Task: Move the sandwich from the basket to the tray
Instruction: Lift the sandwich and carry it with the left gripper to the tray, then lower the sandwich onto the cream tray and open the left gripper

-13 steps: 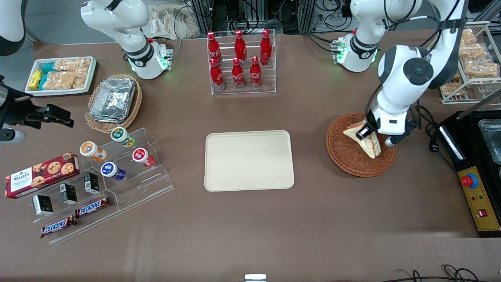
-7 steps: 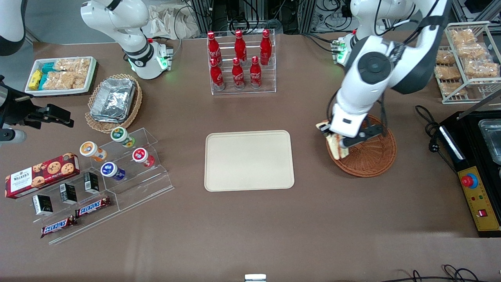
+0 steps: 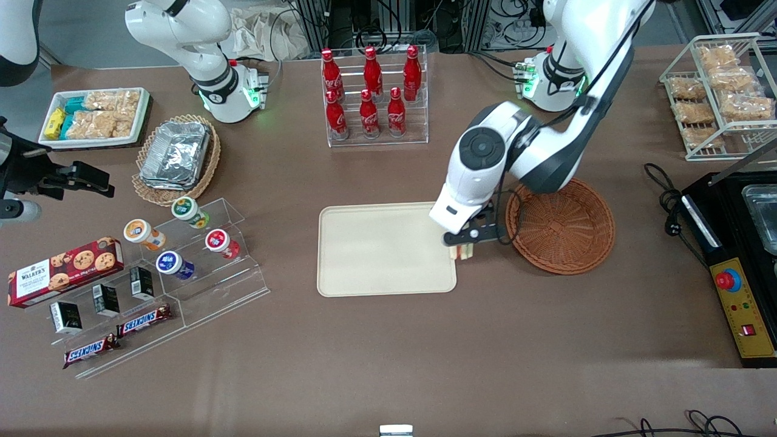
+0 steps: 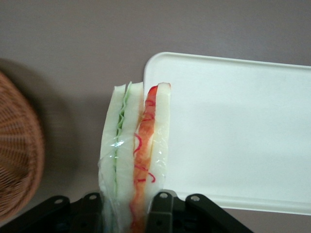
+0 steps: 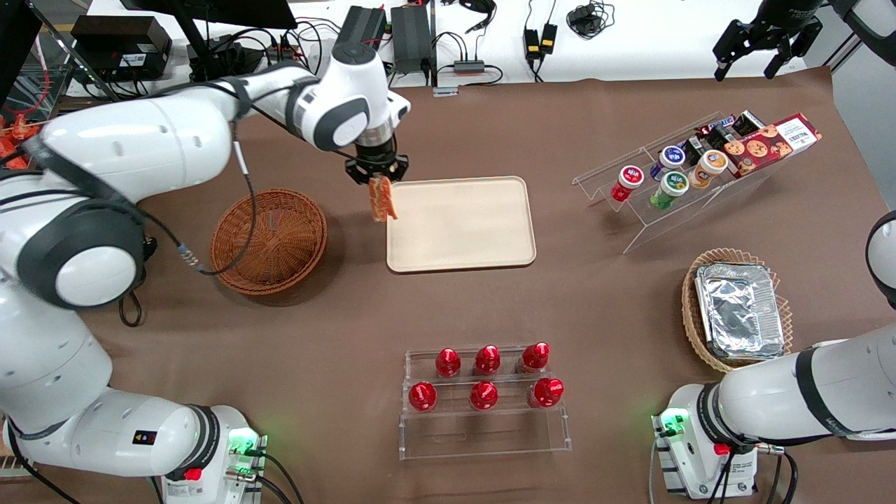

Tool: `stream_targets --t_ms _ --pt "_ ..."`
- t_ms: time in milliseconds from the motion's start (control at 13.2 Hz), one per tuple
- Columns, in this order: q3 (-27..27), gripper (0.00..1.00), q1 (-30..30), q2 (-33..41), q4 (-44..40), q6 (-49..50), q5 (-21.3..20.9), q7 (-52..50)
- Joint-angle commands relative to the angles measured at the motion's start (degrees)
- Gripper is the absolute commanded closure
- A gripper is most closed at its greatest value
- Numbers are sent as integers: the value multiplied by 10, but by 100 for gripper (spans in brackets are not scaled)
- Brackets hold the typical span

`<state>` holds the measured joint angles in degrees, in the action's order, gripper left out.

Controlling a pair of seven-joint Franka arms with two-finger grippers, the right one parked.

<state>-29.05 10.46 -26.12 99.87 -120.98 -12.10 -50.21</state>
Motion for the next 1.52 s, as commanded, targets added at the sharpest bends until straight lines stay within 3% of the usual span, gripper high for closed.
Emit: stream_targets --t_ms 0,152,456,532,608,684,759,1139,1443 --pt "0 100 20 -73 -34 -39 -35 -15" --pt "0 100 21 -104 -34 -77 -84 -25" --pt "1 100 27 -133 -34 -98 -118 -35" --pt "1 92 37 -139 -34 -98 -119 -35" --pt "3 73 39 -142 -34 -98 -118 -35" --pt "3 15 40 -146 -34 -98 -122 -33" --pt "3 1 40 -147 -35 -98 -137 -34" --pt "3 0 38 -134 -47 -93 -142 -36" --pt "3 0 33 -52 -60 -32 -134 -83"
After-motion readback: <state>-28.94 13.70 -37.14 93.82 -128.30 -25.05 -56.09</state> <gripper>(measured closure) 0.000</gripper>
